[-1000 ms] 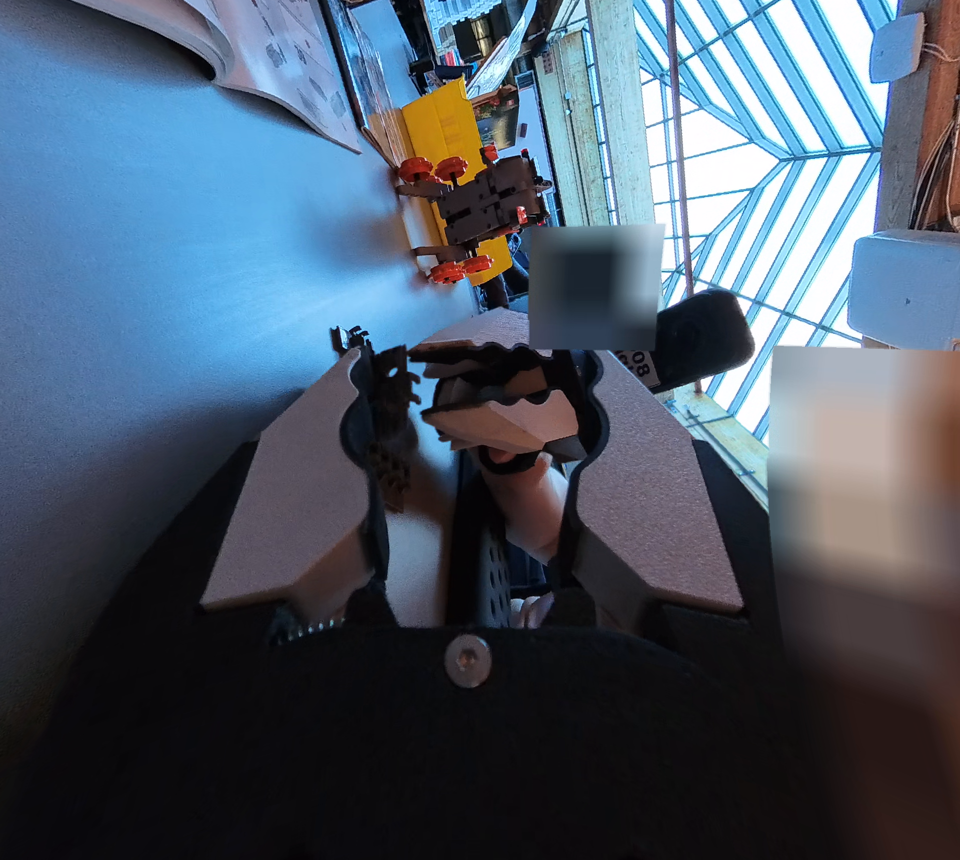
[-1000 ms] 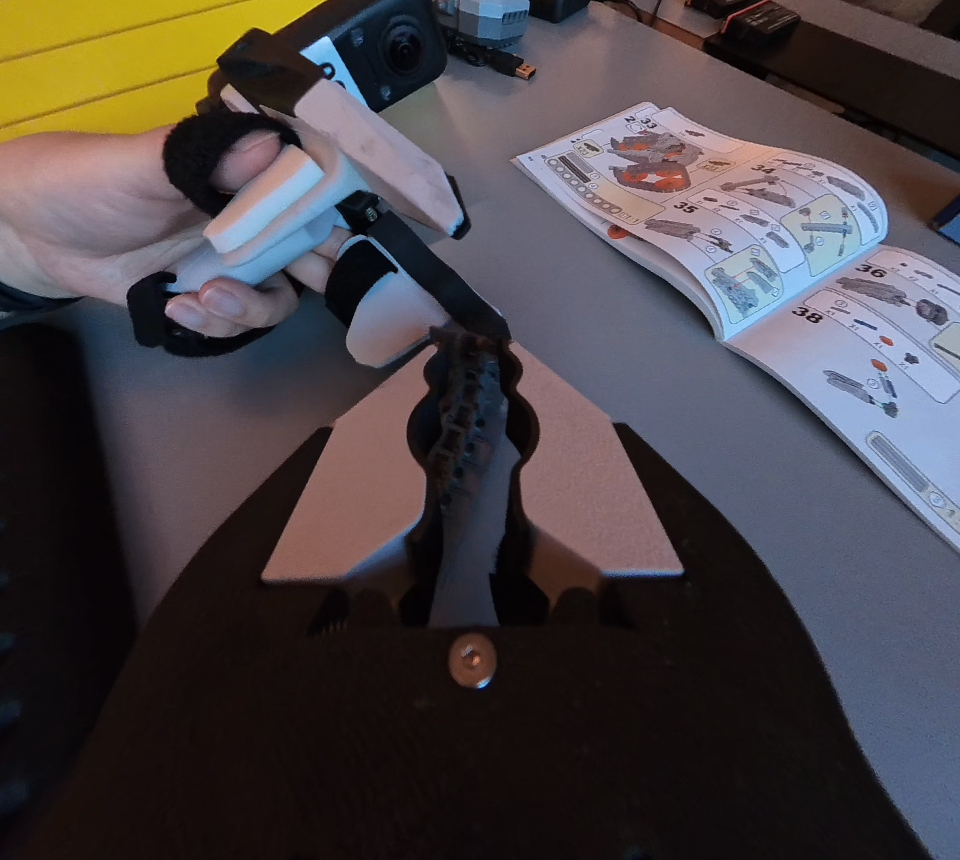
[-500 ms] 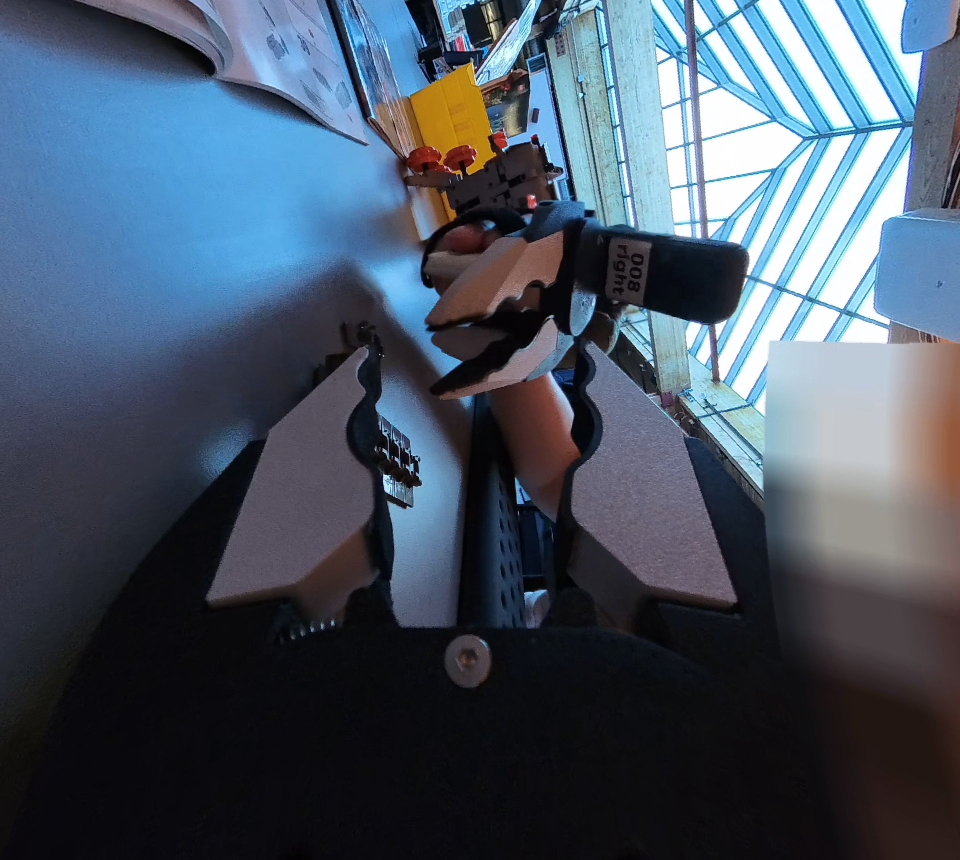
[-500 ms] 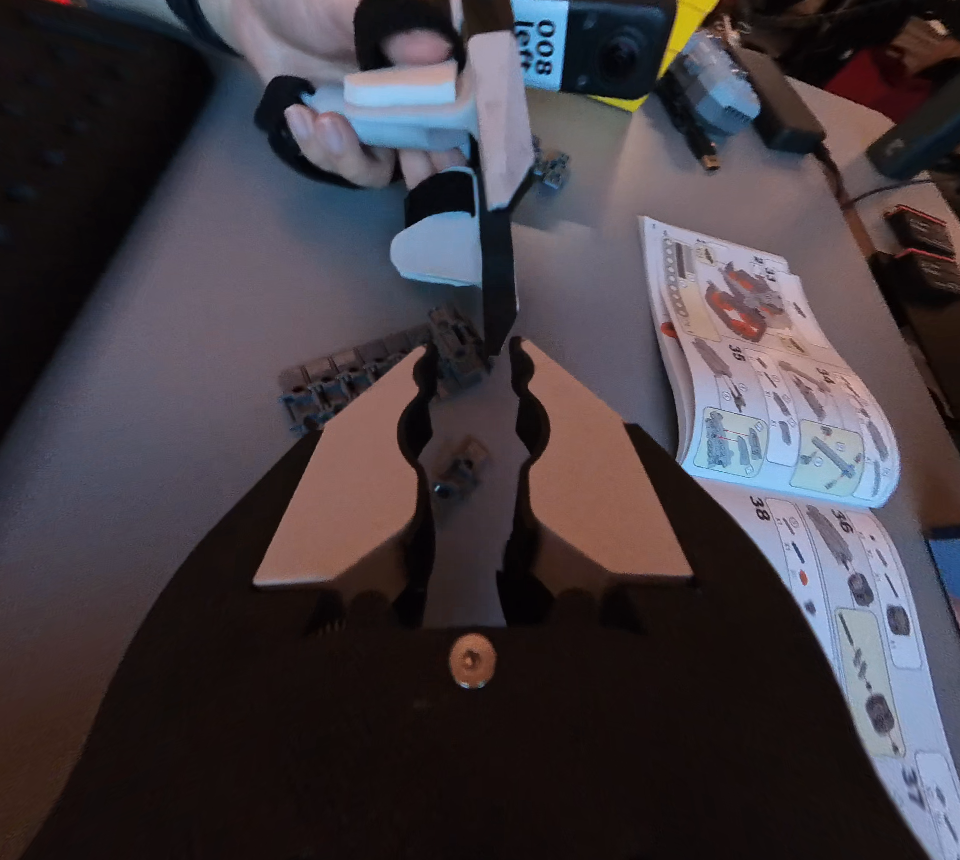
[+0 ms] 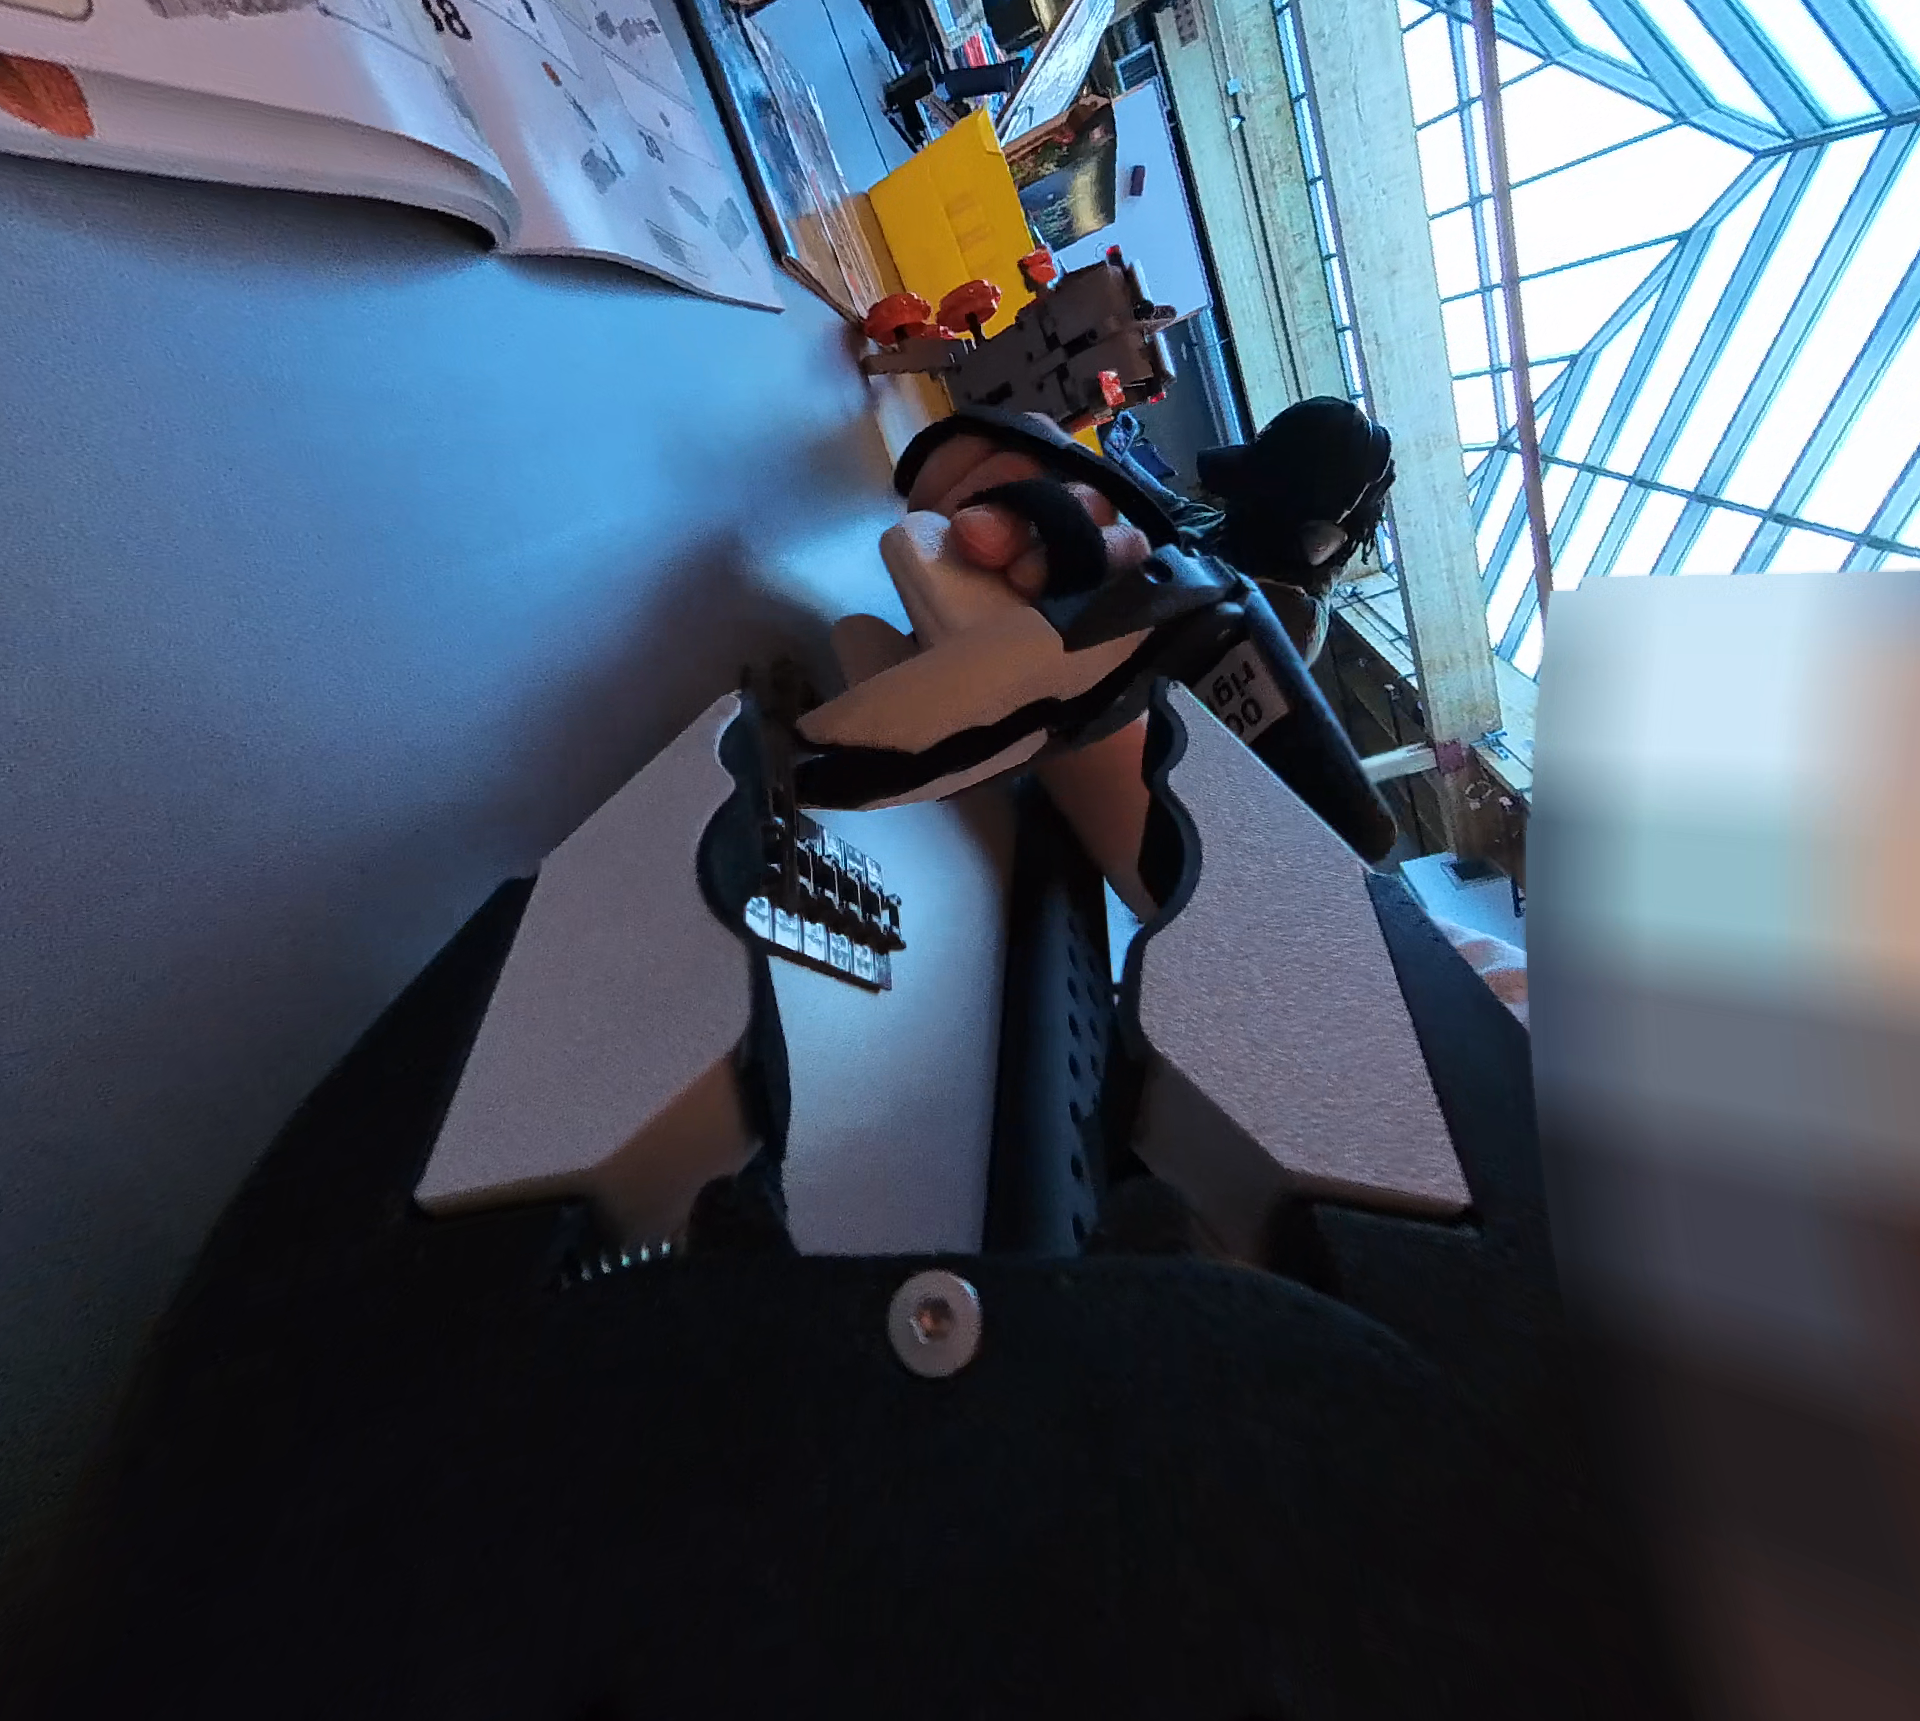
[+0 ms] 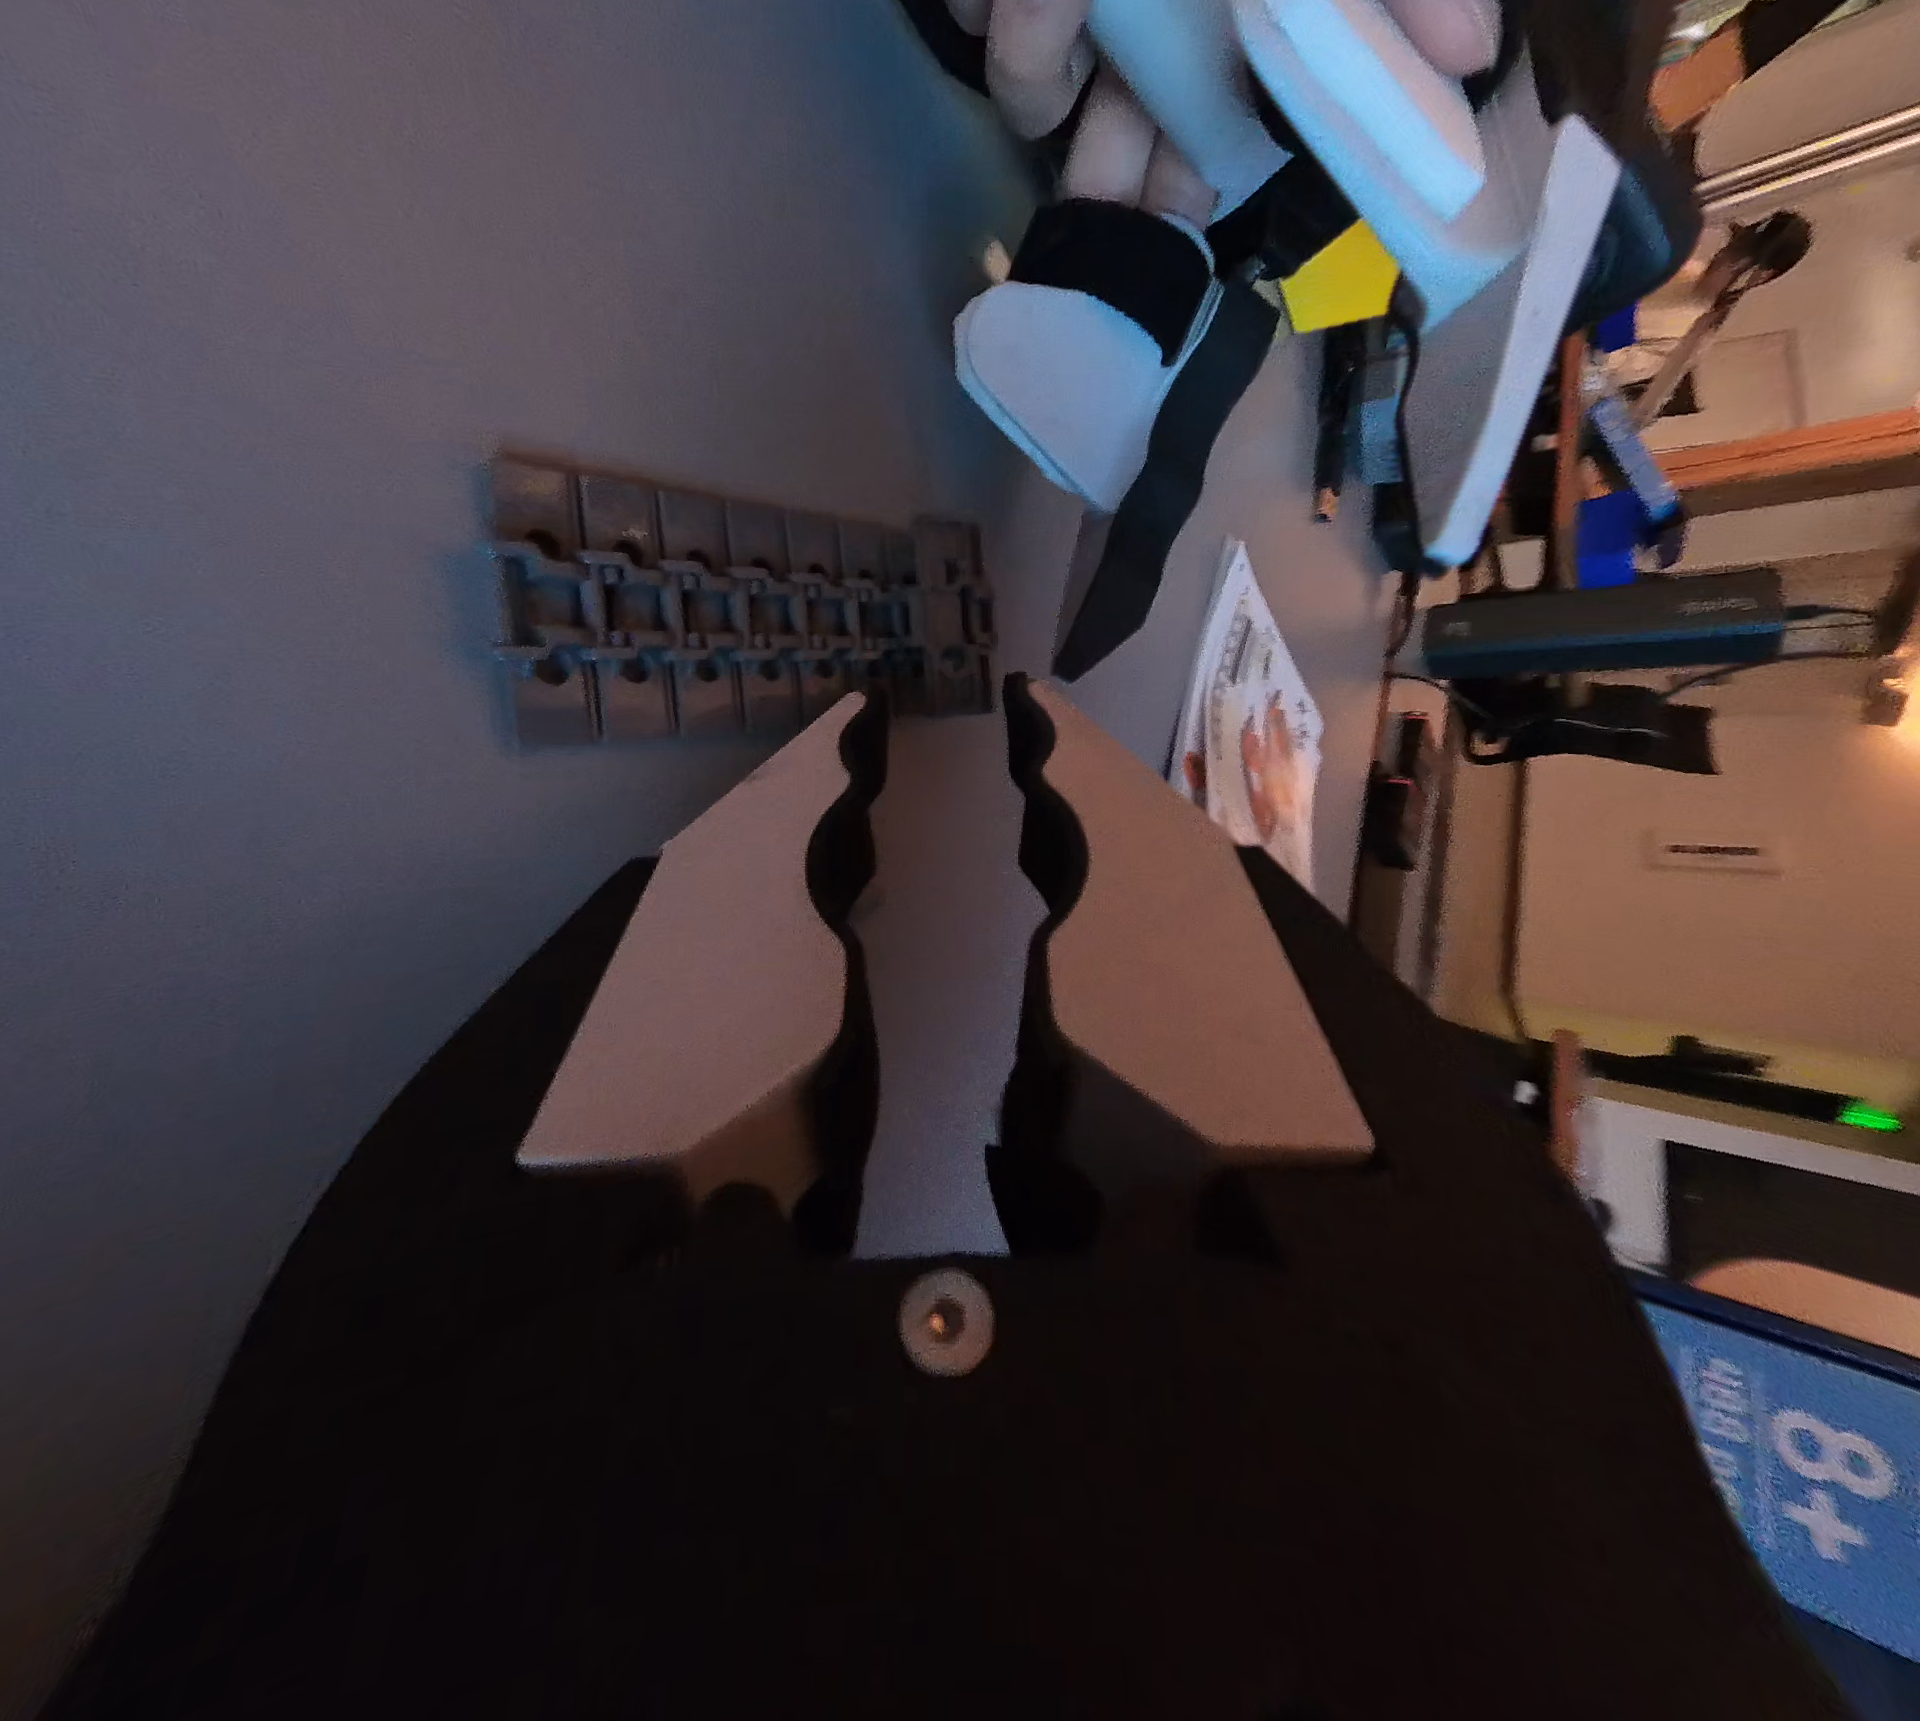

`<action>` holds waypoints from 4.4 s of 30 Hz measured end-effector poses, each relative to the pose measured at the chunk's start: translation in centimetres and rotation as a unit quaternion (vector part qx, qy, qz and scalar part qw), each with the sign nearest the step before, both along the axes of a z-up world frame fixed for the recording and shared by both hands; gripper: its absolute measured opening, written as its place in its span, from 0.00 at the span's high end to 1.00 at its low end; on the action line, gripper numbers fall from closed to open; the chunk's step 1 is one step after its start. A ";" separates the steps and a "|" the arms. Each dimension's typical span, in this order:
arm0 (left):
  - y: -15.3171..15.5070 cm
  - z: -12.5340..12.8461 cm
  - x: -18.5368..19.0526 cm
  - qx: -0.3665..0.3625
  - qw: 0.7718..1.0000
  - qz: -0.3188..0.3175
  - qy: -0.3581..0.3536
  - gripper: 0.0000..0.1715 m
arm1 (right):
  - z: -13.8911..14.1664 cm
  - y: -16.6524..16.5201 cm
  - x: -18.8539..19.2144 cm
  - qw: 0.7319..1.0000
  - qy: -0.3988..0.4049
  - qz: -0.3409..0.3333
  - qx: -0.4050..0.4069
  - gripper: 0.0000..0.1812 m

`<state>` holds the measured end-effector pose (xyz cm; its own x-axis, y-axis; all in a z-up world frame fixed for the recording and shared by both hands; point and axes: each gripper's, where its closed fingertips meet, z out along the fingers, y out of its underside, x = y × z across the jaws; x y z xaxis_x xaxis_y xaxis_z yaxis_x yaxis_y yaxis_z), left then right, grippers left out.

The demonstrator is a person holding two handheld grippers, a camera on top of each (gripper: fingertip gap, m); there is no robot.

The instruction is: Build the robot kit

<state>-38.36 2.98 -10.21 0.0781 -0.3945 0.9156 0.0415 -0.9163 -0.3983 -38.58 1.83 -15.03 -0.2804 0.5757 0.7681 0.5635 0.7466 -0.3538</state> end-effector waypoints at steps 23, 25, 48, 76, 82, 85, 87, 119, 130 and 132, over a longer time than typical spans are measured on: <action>-1.0 2.6 -0.2 0.130 0.988 -0.064 -0.061 0.71 | 3.1 -0.7 -0.1 0.769 0.150 -0.161 -0.601 1.00; -1.1 2.8 -0.1 0.129 0.987 -0.066 -0.072 0.71 | 3.8 -0.9 -0.1 0.734 0.166 -0.149 -0.641 1.00; -1.6 -1.6 0.9 0.052 0.995 -0.081 0.035 0.91 | 3.1 0.5 0.0 0.569 0.189 -0.169 -0.782 1.00; -1.4 -0.9 1.3 0.148 0.986 -0.051 0.056 0.97 | 5.3 2.2 1.3 0.597 0.248 -0.151 -0.747 0.92; -1.7 -0.4 1.4 0.154 0.985 -0.061 0.039 0.97 | 5.0 1.5 1.7 0.613 0.234 -0.132 -0.743 0.93; -1.8 -0.4 1.5 0.162 0.984 -0.065 0.039 0.97 | 4.6 0.7 0.8 0.615 0.217 -0.123 -0.748 0.92; -2.0 -0.4 1.5 0.167 0.983 -0.068 0.042 0.97 | 4.4 0.6 0.4 0.617 0.216 -0.126 -0.747 0.93; -3.2 -1.8 2.0 0.187 0.972 -0.106 0.096 0.97 | 0.4 -0.3 4.9 0.855 0.074 -0.190 -0.476 0.85; -4.7 -1.5 2.5 0.226 0.959 -0.142 0.095 0.97 | 3.6 -2.4 1.5 0.790 0.129 -0.137 -0.584 0.88; -4.6 -1.7 2.5 0.230 0.958 -0.139 0.102 0.97 | 3.5 -2.8 1.4 0.746 0.131 -0.130 -0.640 0.92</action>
